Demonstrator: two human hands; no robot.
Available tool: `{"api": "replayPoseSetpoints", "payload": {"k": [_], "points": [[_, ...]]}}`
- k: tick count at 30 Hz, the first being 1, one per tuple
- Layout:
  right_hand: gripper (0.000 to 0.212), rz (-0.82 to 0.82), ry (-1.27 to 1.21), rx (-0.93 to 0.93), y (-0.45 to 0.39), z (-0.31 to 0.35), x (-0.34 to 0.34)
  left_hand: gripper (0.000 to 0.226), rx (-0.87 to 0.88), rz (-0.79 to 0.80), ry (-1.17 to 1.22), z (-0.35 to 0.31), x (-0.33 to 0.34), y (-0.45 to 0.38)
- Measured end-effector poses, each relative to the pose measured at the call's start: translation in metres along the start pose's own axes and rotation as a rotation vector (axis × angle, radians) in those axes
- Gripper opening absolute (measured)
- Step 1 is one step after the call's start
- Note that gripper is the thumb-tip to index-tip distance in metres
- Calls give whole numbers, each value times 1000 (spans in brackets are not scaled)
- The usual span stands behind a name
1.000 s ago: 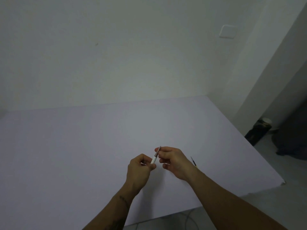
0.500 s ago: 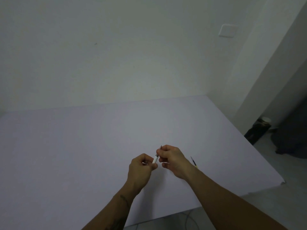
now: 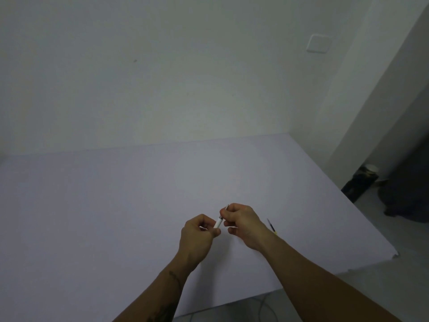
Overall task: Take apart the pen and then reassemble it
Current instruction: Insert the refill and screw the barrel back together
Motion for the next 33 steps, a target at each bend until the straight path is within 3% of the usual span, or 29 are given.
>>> {"api": "replayPoseSetpoints", "payload": {"k": [3,9,16,21,26,33], "points": [[19,-49,67,6,0,2,-1,7,-2,16,11,0,4,1],[15,24,-47,15,2,0,-1,9,-5,3,-8,-1,1,0],[16,-64,110,5,-1,4,-4,7,-1,17,-13,-2,5,1],[9,7,38,1,-1,1,-4,7,-5,6,-12,-3,1,-1],[12,-78,94,-6,-1,1,-6,8,-3,18,-26,-4,4,-4],[12,-22,34,34,-1,-1,-9,10,-29,3,-48,-1,3,-7]]}}
Point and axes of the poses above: each hand's wrist, its own y-axis away from the middle knuckle, its own x-axis out of the palm, z = x × y, the point moved 7 cm from there along -y, towards the middle knuckle, and after that the axes turned 13 degrees about z, right-handed, at the moved point
